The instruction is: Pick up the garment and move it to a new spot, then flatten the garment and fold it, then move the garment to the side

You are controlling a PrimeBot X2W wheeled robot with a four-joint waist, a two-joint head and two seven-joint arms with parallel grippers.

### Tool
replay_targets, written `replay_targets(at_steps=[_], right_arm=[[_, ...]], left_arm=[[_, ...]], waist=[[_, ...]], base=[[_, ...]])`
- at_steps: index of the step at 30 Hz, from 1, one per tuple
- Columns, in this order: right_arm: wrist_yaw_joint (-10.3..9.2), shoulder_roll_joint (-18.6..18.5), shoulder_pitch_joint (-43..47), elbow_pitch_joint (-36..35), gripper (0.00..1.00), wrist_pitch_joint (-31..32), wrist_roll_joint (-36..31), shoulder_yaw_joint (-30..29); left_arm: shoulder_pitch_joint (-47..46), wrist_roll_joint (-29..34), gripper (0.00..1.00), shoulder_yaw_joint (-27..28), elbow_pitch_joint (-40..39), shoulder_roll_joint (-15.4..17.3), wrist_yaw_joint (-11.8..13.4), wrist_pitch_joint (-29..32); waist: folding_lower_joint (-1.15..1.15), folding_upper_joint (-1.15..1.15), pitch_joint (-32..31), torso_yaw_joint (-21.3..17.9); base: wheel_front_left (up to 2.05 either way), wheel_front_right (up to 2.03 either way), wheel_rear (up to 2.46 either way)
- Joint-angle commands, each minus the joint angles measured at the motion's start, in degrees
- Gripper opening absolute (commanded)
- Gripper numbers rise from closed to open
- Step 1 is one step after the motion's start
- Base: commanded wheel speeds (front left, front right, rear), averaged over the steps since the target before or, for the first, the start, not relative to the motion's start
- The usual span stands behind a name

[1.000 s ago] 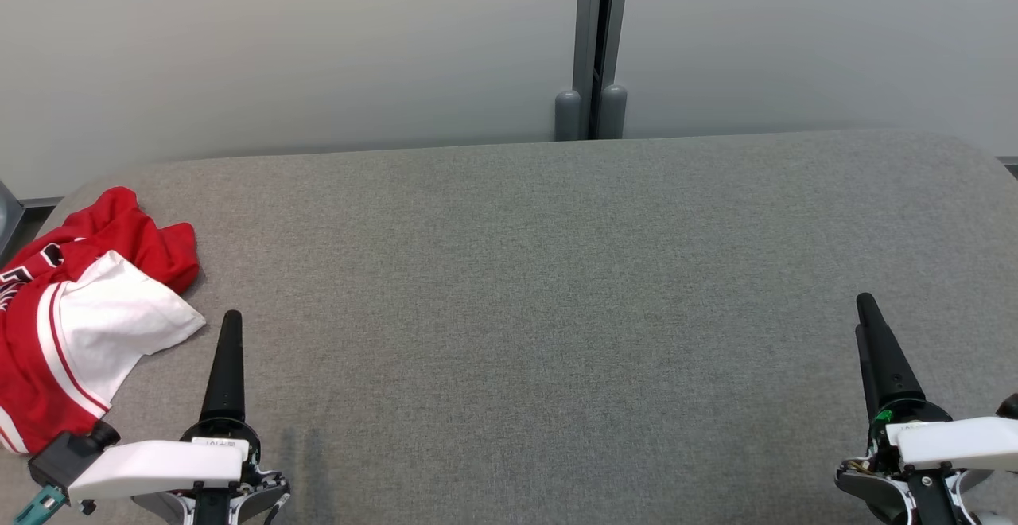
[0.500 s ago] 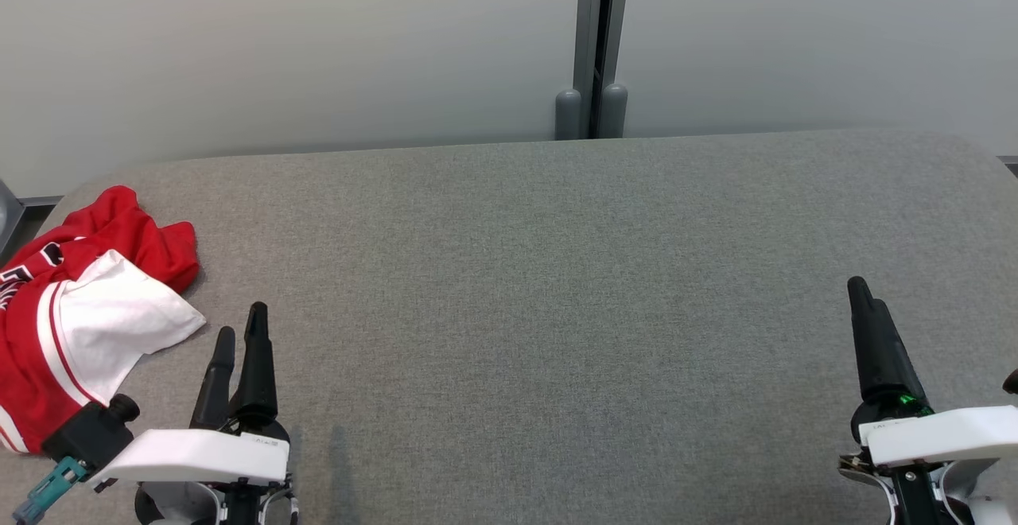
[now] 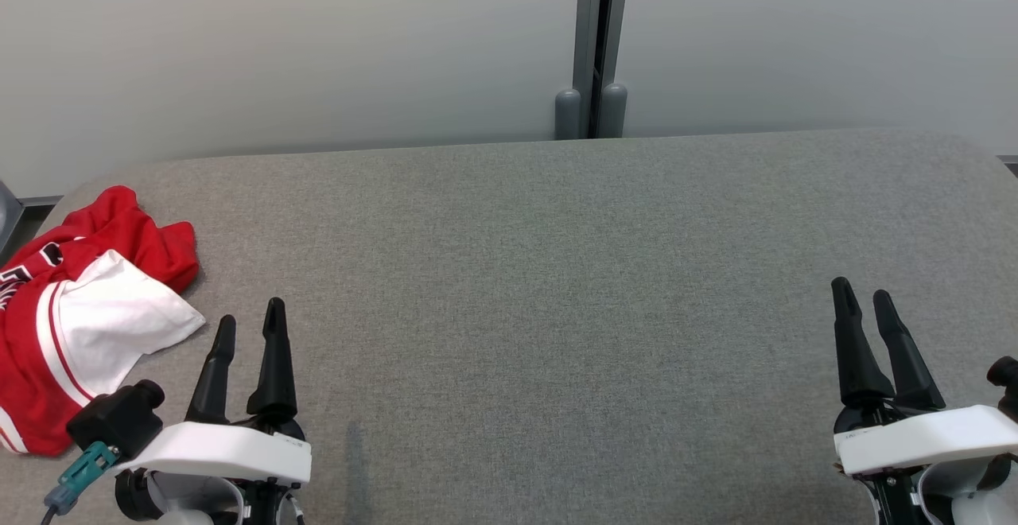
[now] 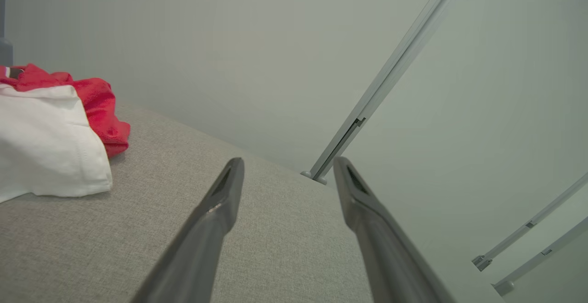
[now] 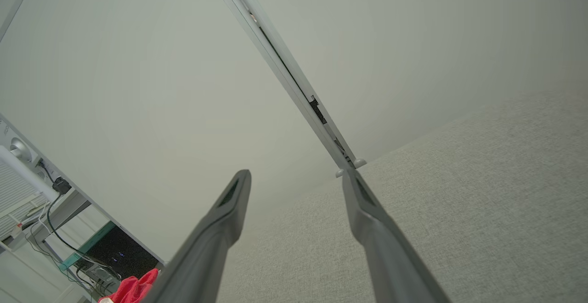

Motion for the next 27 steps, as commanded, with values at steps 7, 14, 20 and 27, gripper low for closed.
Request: replay_targets(at_steps=[7,14,20,27], right_arm=[[0.09,-0.4,-1.1,0.0,1.0,-1.7,-7.2,0.5],[0.09,-0.3,-1.1,0.5,1.0,-2.6,-11.1,0.7],[0.1,-0.7,-1.2,0.7,1.0,-3.4,-15.0,1.1],[0.11,-0.8,-1.4,0.6,1.0,-4.4,-18.8,1.6]], left_arm=[[-1.6,5.7,1.0,-0.5,-0.2,0.5,0.6,-1.5],[-1.7,9.4,1.0,-1.0,-0.1,0.5,1.0,-2.5],[-1.9,12.8,1.0,-1.3,-0.3,0.5,1.3,-3.3],[-1.9,16.5,1.0,-1.7,-0.5,0.6,1.8,-4.2]], waist=[[0.0,0.0,0.1,0.1],[0.0,0.0,0.0,0.1],[0.0,0.0,0.0,0.2],[0.0,0.0,0.0,0.2]], base=[[0.0,0.0,0.0],[0.0,0.0,0.0],[0.0,0.0,0.0],[0.0,0.0,0.0]])
